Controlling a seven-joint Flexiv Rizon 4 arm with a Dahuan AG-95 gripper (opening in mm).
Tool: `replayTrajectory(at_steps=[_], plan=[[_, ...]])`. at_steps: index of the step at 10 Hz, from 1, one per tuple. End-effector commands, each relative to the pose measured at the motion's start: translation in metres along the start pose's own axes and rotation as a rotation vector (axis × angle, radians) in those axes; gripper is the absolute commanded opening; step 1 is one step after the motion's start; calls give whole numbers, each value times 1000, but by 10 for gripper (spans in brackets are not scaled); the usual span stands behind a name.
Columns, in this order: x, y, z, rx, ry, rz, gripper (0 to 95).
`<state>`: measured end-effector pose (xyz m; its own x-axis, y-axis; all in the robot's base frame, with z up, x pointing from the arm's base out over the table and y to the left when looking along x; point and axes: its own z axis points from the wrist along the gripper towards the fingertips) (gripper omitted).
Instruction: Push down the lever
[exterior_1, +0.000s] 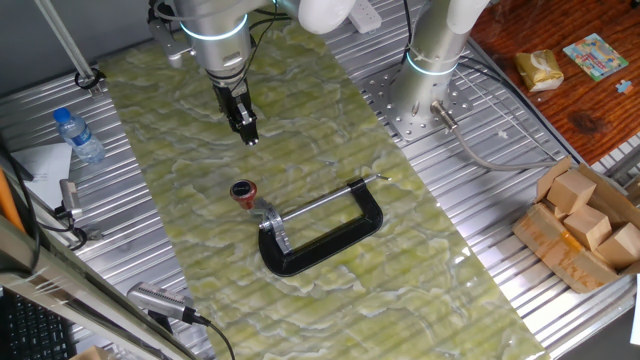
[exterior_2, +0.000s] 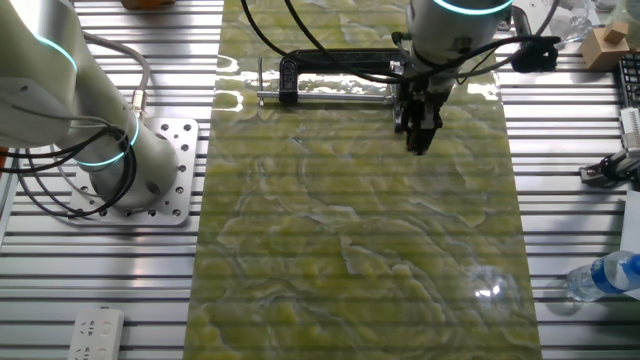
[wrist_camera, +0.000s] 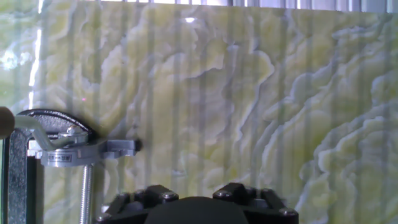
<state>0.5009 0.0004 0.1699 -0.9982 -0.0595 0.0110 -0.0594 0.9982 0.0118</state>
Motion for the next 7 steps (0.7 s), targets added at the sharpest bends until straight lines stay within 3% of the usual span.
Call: replayTrajectory(at_steps=[1,7], plan=[[1,0,0,1,-2,13,0],[1,0,-1,-15,-1,-35,0]])
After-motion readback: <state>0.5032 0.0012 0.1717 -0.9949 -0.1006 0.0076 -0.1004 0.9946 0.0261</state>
